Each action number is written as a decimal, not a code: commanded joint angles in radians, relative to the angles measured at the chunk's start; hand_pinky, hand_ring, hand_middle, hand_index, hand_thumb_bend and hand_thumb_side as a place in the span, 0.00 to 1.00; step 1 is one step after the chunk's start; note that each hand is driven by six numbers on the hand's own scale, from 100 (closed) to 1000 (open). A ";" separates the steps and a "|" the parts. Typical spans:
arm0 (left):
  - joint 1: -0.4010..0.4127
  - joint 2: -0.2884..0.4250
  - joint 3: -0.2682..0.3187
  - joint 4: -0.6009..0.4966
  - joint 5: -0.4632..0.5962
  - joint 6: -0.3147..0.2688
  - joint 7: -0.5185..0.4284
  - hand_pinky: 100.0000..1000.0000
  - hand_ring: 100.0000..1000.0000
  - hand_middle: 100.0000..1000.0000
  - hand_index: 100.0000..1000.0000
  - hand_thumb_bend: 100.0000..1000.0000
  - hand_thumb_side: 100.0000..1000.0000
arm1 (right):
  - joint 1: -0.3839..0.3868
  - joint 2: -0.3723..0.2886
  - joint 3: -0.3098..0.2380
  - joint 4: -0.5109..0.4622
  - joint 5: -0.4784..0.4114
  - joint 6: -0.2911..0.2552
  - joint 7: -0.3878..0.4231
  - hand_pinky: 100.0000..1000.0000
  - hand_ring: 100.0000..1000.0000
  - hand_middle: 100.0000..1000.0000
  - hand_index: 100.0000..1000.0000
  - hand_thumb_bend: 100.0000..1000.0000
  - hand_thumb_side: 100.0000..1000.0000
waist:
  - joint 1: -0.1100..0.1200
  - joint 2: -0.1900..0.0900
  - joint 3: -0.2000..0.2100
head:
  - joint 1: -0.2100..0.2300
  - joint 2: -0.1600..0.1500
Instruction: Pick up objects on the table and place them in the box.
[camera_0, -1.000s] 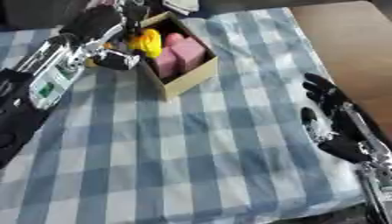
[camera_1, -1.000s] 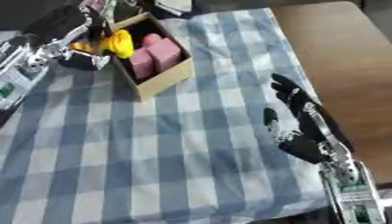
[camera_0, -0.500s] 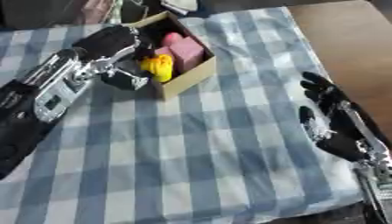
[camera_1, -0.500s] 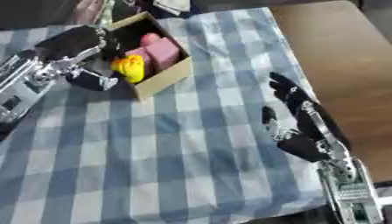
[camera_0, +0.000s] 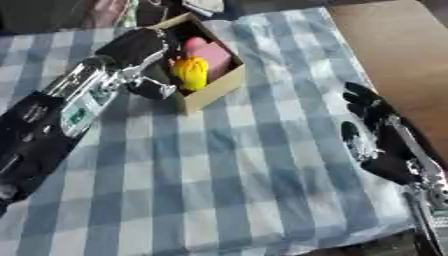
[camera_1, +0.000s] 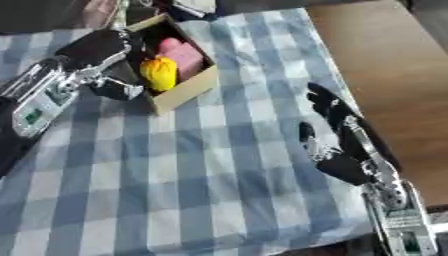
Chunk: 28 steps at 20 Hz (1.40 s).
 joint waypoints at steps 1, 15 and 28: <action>-0.021 0.014 0.011 0.000 -0.024 -0.019 -0.007 0.66 0.62 0.65 0.78 0.29 0.14 | -0.012 -0.006 0.001 -0.014 -0.008 -0.002 0.003 1.00 1.00 1.00 1.00 0.00 0.31 | -0.014 -0.031 -0.001 | 0.001 -0.003; -0.009 0.138 0.213 0.043 0.040 0.121 0.035 0.67 0.63 0.67 0.79 0.27 0.22 | -0.007 -0.010 -0.005 -0.012 -0.002 0.000 -0.003 1.00 1.00 1.00 1.00 0.00 0.30 | -0.011 -0.031 0.012 | -0.014 -0.004; -0.038 0.115 0.308 0.384 -0.047 0.234 0.019 0.69 0.67 0.72 0.81 0.29 0.30 | -0.021 -0.003 -0.002 -0.017 -0.005 0.002 0.001 1.00 1.00 1.00 1.00 0.00 0.30 | -0.007 -0.012 -0.019 | -0.010 -0.014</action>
